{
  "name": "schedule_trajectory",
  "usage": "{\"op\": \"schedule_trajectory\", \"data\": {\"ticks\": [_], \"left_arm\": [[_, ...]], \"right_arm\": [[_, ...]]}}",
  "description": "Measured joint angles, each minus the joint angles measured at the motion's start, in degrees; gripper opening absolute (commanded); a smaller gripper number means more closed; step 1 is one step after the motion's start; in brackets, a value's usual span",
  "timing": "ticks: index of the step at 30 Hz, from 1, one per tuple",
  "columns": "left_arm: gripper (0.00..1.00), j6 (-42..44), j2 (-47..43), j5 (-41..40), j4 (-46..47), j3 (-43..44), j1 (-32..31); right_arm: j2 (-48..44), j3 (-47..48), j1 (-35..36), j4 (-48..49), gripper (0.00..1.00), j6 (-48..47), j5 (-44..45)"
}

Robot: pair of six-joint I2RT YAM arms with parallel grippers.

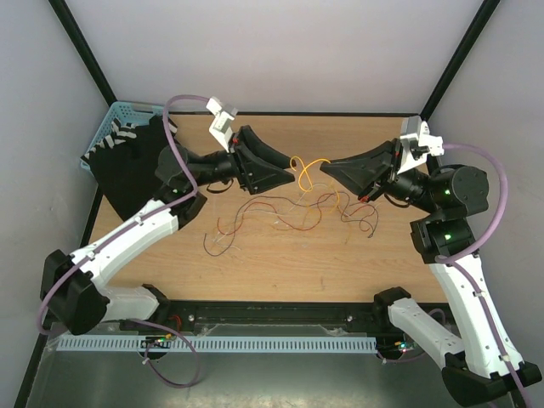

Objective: Zip-tie the wires
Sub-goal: Straighten the cable at the center of the board.

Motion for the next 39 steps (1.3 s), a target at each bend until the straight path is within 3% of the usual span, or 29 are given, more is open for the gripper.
{"op": "schedule_trajectory", "data": {"ticks": [21, 25, 29, 33, 39], "left_arm": [[0.44, 1.7, 3.0, -2.0, 5.0, 2.1, -3.7], [0.32, 1.5, 3.7, -2.6, 6.3, 2.8, -4.0], [0.02, 1.5, 4.5, -3.1, 7.0, 3.0, -4.0], [0.0, 4.2, 4.4, -4.0, 5.8, 3.0, -4.0], [0.0, 13.3, -0.3, -9.6, -4.1, 1.5, -4.0]], "right_arm": [[-0.4, -1.1, 0.0, 0.9, 0.0, 0.2, -1.3], [-0.4, -1.4, 0.0, 0.9, 0.0, 0.2, -1.3], [-0.4, -1.7, 0.0, 0.8, 0.0, -0.1, -1.2], [-0.4, -1.0, 0.0, -3.7, 0.0, -2.8, 1.8], [-0.1, 1.2, 0.0, -15.1, 0.0, -10.1, 12.2]]}}
